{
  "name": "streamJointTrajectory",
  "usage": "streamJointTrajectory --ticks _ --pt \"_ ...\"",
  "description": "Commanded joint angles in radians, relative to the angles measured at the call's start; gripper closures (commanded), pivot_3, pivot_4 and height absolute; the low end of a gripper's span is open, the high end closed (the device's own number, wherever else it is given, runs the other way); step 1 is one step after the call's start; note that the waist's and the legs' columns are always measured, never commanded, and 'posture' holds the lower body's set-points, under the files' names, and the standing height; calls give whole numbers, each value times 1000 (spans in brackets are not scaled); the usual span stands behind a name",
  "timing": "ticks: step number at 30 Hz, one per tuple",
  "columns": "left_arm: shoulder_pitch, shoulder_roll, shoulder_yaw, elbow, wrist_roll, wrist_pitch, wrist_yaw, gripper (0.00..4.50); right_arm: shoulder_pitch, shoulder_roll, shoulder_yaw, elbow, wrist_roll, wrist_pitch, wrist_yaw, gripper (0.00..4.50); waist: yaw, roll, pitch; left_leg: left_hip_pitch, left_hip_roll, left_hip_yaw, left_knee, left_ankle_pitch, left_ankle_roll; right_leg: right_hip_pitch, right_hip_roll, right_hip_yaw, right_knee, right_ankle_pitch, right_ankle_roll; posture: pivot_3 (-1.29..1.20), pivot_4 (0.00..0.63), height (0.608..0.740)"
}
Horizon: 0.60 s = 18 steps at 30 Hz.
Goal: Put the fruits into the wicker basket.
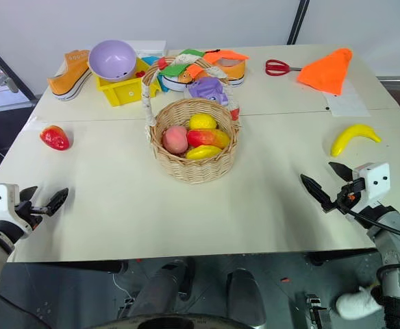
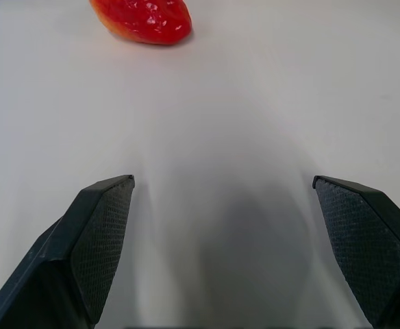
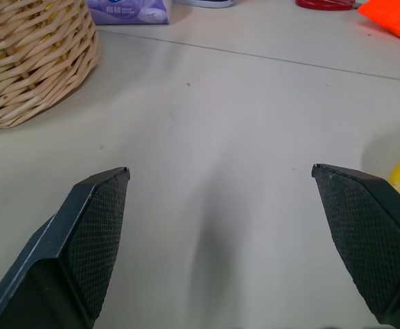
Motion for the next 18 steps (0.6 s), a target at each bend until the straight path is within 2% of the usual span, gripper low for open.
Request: streamJointTrajectory --ticks 1,9,13,18 --pt "-6 0 13 -34 -4 -16 6 0 1 -4 -6 -37 5 -7 -2 53 0 0 0 0 0 0 0 0 0 0 0 0 0 0 0 0 150 740" --pt "-41 -2 13 -43 -14 11 31 0 15 -16 1 -124 19 33 -8 53 0 0 0 0 0 0 0 0 0 0 0 0 0 0 0 0 150 740" --pt "-117 -23 21 -62 -31 37 94 0 3 -70 52 -309 101 147 40 53 0 0 0 0 0 0 0 0 0 0 0 0 0 0 0 0 150 740" --pt "-257 -18 -27 -48 61 88 241 0 -48 -125 151 -509 208 274 53 53 1 -4 -1 0 0 0 0 0 0 0 0 -1 0 0 1 0 150 740"
